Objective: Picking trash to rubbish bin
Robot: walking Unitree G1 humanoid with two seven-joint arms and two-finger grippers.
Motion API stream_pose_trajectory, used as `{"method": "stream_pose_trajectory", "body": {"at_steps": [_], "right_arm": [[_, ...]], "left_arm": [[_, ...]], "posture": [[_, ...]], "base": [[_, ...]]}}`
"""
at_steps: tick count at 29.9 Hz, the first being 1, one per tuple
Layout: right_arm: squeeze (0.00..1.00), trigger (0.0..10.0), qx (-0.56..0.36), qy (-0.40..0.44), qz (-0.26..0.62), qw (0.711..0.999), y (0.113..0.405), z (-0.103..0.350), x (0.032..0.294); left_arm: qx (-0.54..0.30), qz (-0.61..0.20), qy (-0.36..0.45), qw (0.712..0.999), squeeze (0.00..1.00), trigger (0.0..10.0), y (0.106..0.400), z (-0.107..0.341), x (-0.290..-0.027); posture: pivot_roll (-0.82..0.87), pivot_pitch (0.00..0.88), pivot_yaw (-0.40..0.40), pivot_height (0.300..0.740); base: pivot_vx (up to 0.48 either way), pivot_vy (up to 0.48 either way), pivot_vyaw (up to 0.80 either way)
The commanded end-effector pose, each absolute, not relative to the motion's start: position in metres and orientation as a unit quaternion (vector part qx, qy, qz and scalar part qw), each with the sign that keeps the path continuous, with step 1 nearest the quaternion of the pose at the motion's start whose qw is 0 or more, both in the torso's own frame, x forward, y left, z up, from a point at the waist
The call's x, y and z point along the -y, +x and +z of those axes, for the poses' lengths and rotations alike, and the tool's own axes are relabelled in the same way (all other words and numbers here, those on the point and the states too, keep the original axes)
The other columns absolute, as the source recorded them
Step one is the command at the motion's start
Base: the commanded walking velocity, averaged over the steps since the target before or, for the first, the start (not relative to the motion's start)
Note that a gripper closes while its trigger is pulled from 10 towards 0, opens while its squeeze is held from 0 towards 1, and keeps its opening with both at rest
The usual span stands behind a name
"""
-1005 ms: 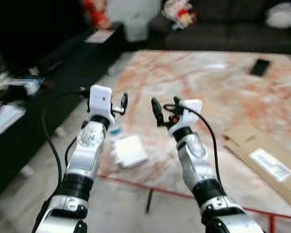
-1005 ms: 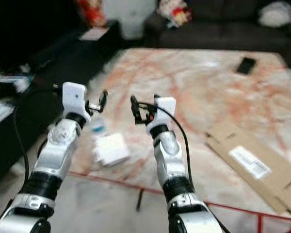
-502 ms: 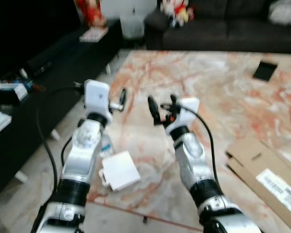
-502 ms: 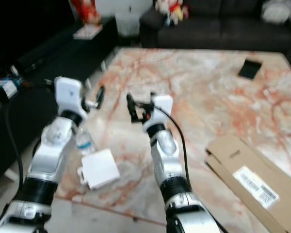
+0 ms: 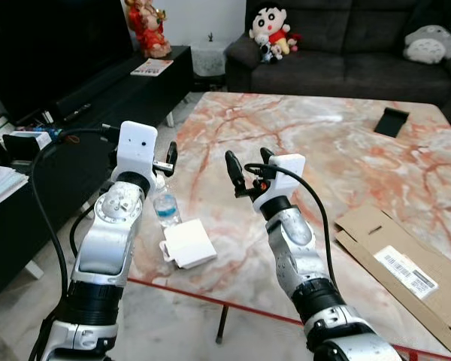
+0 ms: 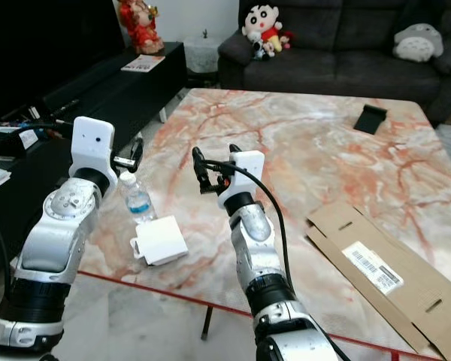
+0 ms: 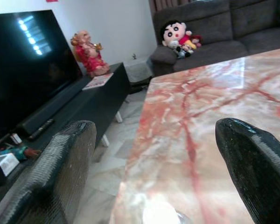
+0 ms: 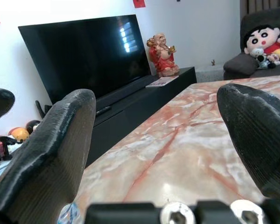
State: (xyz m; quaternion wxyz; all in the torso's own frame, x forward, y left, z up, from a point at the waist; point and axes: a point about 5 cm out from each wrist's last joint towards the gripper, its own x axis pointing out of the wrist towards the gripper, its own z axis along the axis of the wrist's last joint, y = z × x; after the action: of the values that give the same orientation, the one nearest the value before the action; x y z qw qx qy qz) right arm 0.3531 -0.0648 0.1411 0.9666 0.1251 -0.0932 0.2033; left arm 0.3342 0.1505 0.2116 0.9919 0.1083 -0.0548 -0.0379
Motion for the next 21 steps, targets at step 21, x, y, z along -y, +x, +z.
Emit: {"method": "stream_pose_trajectory", "body": {"at_steps": [21], "right_arm": [[0.00, 10.0, 0.090, 0.125, 0.208, 0.966, 0.348, 0.140, 0.063]], "left_arm": [[0.054, -0.021, 0.072, 0.996, 0.00, 10.0, 0.366, 0.201, -0.158]], "posture": [[0.08, 0.000, 0.046, 0.740]], "base": [[0.000, 0.000, 0.00]]}}
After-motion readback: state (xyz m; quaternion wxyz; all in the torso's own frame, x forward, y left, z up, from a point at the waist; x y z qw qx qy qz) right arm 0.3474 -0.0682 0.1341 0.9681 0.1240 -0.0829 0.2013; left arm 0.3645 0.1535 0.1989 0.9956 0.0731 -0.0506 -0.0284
